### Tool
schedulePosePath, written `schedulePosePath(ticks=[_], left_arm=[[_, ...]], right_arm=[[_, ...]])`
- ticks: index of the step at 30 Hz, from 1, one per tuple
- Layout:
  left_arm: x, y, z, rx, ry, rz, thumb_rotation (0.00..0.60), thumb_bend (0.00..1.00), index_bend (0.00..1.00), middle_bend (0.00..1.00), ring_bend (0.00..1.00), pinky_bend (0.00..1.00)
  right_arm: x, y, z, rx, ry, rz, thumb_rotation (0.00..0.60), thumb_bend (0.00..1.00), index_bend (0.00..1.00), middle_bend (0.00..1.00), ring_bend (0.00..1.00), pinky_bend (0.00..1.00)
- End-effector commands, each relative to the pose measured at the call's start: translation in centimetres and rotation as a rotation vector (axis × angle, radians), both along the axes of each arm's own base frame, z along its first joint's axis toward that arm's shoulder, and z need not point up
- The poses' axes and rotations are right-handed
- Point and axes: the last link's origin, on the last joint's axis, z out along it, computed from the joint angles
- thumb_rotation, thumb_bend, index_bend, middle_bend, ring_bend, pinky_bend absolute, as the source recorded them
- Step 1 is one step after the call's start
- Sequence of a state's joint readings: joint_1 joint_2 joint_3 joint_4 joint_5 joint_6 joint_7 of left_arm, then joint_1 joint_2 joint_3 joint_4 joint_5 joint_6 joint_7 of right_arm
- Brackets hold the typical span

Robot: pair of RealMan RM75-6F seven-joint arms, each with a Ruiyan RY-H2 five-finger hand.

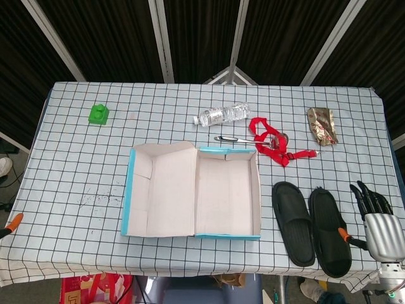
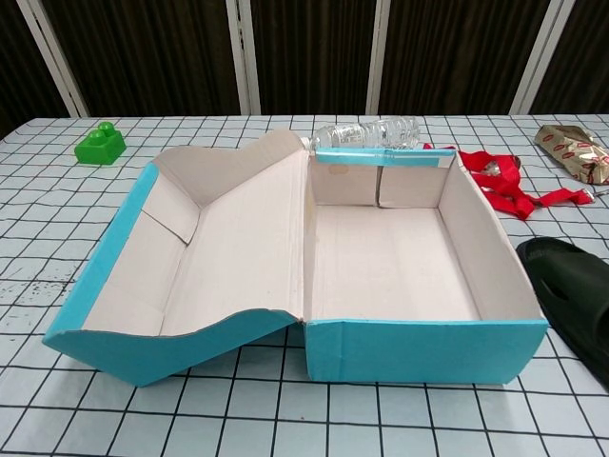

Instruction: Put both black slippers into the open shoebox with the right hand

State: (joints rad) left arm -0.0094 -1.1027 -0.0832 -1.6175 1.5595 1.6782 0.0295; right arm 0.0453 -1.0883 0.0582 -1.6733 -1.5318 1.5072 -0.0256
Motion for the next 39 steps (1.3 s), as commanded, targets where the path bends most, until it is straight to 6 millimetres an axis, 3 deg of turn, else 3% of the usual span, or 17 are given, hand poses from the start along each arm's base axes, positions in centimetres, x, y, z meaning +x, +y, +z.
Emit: schedulePosePath(ticks=[1,3,8,11,13,17,19,23,31,39], left_arm=[[0.2,0.2,-0.5,-0.027,0.009,-0.005,0.600,0.29,0.15,0.00,0.01,0.10],[0.4,0.1,-0.8,-0.034,0.018,-0.016,0.600,0.29,0.15,0.00,0.01,0.10],[0.4,0.4,-1.3,-0.062,0.042,-0.017,0.600,0.29,0.15,0.00,0.00,0.10],[0.3,0.6,-1.3,-0.045,0.050,-0.014,0.600,0.27,0.15,0.00,0.00,0.10],[0.3,0.6,-1.2,-0.029,0.065,-0.019,0.600,0.18,0.14,0.00,0.00,0.10],[0.3,0.8,-0.8,0.066,0.064,-0.019,0.600,0.11,0.12,0.00,0.00,0.10],[0.2,0.6,-0.5,0.129,0.057,0.001,0.600,0.10,0.12,0.00,0.00,0.10],[0.6,0.5,-0.9,0.131,0.049,-0.009,0.600,0.10,0.12,0.00,0.00,0.10],[0.5,0.7,-1.7,0.070,0.073,-0.018,0.600,0.10,0.13,0.00,0.00,0.10],[0.2,1.3,-2.0,0.036,0.078,-0.008,0.600,0.10,0.13,0.00,0.00,0.10]], right_arm=[[0.5,-0.4,-0.1,-0.032,-0.032,0.082,0.600,0.20,0.17,0.11,0.23,0.18],[1.1,-0.5,-0.3,-0.061,-0.062,0.159,0.600,0.19,0.25,0.18,0.29,0.24],[2.5,-0.9,-0.5,-0.101,-0.197,0.227,0.600,0.19,0.27,0.20,0.31,0.26],[3.7,-2.8,1.0,-0.027,-0.200,0.183,0.600,0.19,0.25,0.20,0.28,0.26],[4.6,-4.4,2.2,0.051,-0.178,0.124,0.600,0.19,0.20,0.17,0.26,0.25],[7.1,-7.9,4.1,0.260,-0.131,-0.031,0.600,0.19,0.10,0.10,0.19,0.16],[7.8,-10.1,3.7,0.458,0.003,-0.132,0.600,0.19,0.03,0.05,0.12,0.10],[8.2,-11.8,2.0,0.546,0.082,-0.185,0.600,0.15,0.00,0.00,0.06,0.07],[8.0,-11.5,-2.3,0.643,0.148,-0.237,0.600,0.13,0.00,0.00,0.04,0.07],[7.8,-12.0,-4.0,0.634,0.196,-0.295,0.600,0.13,0.00,0.00,0.04,0.07]])
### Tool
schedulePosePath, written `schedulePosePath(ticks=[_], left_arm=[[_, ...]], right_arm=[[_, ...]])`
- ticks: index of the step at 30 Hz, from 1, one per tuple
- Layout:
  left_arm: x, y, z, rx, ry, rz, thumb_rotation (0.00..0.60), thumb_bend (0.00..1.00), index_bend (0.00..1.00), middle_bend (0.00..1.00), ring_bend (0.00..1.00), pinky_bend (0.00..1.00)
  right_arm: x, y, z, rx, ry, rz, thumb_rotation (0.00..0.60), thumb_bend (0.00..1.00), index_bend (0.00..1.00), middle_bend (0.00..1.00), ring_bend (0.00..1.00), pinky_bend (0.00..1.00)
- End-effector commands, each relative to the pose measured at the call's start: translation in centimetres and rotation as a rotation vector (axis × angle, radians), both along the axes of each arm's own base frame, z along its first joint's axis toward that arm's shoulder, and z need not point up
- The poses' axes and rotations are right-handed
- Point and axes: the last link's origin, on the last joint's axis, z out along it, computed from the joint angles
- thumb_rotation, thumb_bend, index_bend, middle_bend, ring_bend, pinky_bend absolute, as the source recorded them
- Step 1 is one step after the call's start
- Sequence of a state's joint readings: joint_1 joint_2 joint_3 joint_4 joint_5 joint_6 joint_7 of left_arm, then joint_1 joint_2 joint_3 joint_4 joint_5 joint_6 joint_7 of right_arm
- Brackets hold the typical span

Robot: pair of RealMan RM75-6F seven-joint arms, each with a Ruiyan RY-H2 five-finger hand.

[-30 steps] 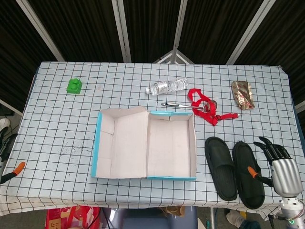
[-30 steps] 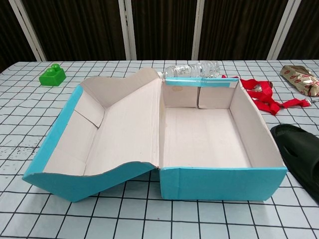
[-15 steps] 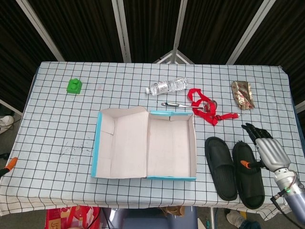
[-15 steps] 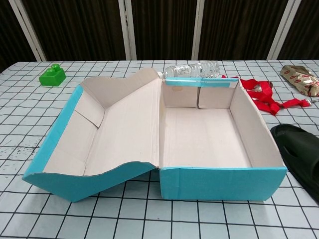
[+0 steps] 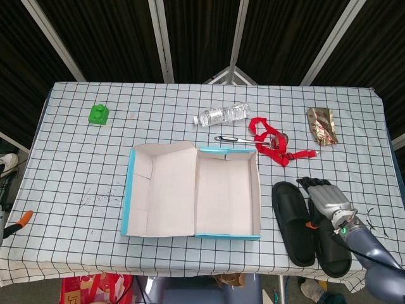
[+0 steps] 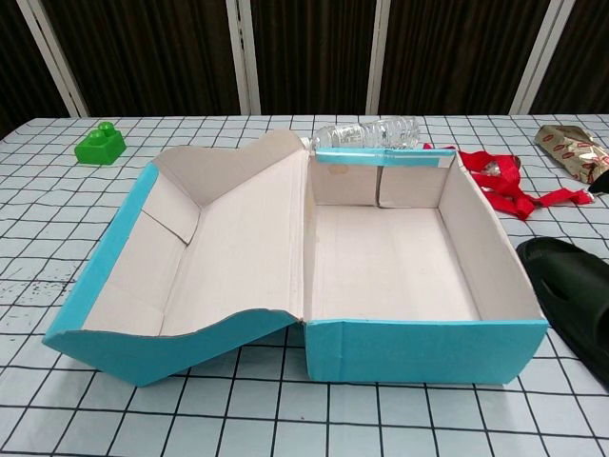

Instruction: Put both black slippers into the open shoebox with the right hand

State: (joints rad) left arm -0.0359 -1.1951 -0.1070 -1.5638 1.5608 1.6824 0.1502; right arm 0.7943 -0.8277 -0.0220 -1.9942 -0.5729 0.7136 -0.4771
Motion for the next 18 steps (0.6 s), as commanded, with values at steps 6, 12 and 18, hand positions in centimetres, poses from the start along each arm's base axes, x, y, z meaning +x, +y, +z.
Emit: schedulePosePath(ticks=[6,12,18], left_arm=[[-0.2,0.0,0.2,-0.002,-0.006,0.016,0.600,0.10,0.13,0.00,0.00,0.10],[-0.2,0.0,0.1,0.003,-0.025,0.018,0.600,0.08,0.13,0.00,0.00,0.10],[-0.1,-0.1,0.1,0.005,-0.037,0.001,0.600,0.07,0.13,0.00,0.00,0.10]], right_arm=[[-0.1,-0.1,-2.1,0.006,0.030,-0.018,0.600,0.13,0.00,0.00,0.04,0.07],[-1.3,-0.1,-2.9,-0.007,0.050,-0.032,0.600,0.13,0.00,0.00,0.04,0.07],[-2.4,0.3,-3.1,-0.006,0.070,-0.060,0.600,0.12,0.00,0.00,0.04,0.07]])
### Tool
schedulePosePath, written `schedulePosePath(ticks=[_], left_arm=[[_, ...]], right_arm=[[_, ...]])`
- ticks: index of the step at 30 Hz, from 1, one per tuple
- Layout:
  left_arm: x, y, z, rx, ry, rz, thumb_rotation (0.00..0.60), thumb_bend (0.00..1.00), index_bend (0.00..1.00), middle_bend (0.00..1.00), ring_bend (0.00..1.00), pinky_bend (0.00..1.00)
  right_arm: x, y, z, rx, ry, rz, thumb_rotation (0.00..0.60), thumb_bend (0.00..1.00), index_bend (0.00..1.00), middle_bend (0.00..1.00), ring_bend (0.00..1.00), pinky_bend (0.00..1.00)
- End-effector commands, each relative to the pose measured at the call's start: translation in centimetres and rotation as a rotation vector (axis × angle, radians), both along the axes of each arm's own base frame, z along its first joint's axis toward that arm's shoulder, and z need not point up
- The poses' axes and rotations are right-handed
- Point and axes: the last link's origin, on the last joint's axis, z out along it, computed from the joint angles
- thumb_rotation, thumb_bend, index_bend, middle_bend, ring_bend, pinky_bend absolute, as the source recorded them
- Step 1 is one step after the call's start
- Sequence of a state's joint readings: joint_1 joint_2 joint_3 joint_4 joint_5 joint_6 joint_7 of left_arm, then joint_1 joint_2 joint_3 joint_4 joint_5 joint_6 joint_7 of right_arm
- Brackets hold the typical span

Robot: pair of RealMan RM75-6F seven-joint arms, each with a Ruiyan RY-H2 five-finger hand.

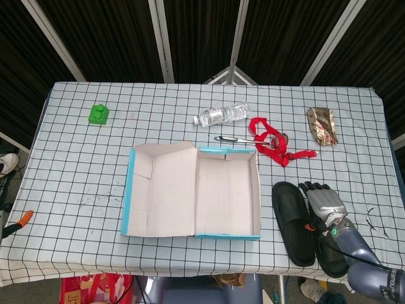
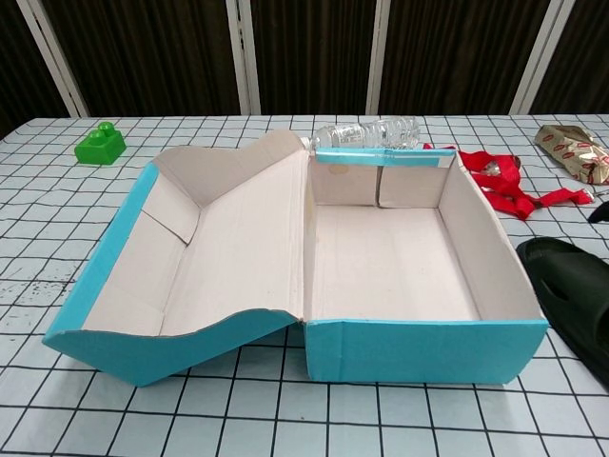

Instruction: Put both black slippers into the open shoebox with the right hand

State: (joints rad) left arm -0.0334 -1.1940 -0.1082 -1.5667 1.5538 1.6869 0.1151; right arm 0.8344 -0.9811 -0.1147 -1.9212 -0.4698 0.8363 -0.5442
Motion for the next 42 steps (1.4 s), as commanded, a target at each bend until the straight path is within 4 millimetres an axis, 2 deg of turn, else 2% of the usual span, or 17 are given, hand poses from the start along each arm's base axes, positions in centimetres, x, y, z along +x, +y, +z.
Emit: schedulePosePath(ticks=[1,11,27,34,42], left_arm=[[0.0,0.0,0.0,0.002,0.003,0.003,0.600,0.07,0.13,0.00,0.00,0.10],[0.1,-0.1,-0.3,-0.013,0.016,0.010,0.600,0.07,0.13,0.00,0.00,0.10],[0.1,-0.1,-0.2,-0.017,0.021,0.011,0.600,0.07,0.13,0.00,0.00,0.10],[0.1,-0.1,-0.2,-0.015,0.022,0.011,0.600,0.07,0.13,0.00,0.00,0.10],[0.1,-0.1,-0.4,-0.028,0.028,0.010,0.600,0.07,0.13,0.00,0.00,0.10]], right_arm=[[-0.3,0.1,0.0,0.002,0.001,-0.012,0.600,0.12,0.00,0.00,0.04,0.07],[-1.4,0.4,-0.7,0.019,-0.002,-0.025,0.600,0.13,0.00,0.00,0.04,0.07],[-2.1,-0.6,-2.6,0.043,0.018,0.001,0.600,0.12,0.01,0.00,0.04,0.07],[-2.1,-1.2,-3.1,0.012,0.016,0.044,0.600,0.12,0.15,0.17,0.05,0.07],[-2.4,-1.2,-3.1,0.016,0.015,0.051,0.600,0.14,0.28,0.25,0.08,0.05]])
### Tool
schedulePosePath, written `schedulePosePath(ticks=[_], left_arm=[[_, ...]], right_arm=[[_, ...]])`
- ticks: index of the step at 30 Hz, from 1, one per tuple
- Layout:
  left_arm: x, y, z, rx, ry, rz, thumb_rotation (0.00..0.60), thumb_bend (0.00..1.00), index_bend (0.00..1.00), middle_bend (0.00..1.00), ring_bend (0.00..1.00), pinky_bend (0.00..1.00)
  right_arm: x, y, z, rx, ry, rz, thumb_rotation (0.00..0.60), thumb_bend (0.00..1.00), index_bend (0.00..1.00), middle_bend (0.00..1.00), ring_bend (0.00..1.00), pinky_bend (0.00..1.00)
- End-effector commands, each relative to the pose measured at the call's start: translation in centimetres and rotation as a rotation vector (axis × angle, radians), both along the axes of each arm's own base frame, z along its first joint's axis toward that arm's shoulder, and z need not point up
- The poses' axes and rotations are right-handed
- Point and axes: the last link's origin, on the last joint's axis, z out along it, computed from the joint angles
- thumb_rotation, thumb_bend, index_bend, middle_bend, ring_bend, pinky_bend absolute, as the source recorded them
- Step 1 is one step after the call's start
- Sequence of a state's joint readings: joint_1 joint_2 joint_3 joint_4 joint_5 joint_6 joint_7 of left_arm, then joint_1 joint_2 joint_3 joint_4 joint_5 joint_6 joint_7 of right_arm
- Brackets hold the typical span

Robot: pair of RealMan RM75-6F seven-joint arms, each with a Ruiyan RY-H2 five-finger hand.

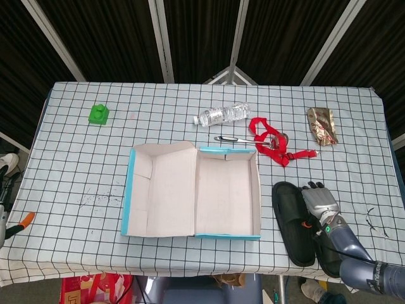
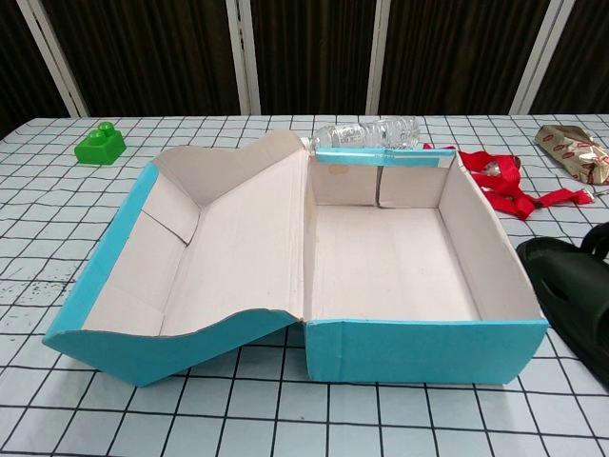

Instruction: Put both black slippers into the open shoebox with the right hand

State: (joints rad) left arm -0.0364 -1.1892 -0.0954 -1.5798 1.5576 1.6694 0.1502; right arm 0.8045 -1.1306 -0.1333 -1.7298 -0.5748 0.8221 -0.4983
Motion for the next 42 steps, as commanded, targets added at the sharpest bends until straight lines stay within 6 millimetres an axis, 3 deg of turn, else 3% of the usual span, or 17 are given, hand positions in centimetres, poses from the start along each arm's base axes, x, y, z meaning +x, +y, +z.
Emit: schedulePosePath(ticks=[1,7,13,42], left_arm=[[0.0,0.0,0.0,-0.001,0.000,0.000,0.600,0.07,0.13,0.00,0.00,0.10],[0.0,0.0,0.0,-0.001,-0.002,0.002,0.600,0.07,0.13,0.00,0.00,0.10],[0.0,0.0,0.0,-0.001,-0.002,0.001,0.600,0.07,0.13,0.00,0.00,0.10],[0.0,-0.2,0.3,0.007,-0.008,0.005,0.600,0.07,0.13,0.00,0.00,0.10]], right_arm=[[-0.1,0.0,0.0,0.003,-0.009,-0.007,0.600,0.16,0.30,0.27,0.09,0.05],[-0.1,-0.1,0.2,-0.010,-0.028,0.007,0.600,0.30,0.44,0.37,0.15,0.05],[0.3,-0.1,0.6,-0.023,-0.055,0.020,0.600,0.36,0.52,0.43,0.19,0.05],[3.4,-1.5,6.1,-0.123,-0.099,0.068,0.600,0.39,0.54,0.46,0.21,0.05]])
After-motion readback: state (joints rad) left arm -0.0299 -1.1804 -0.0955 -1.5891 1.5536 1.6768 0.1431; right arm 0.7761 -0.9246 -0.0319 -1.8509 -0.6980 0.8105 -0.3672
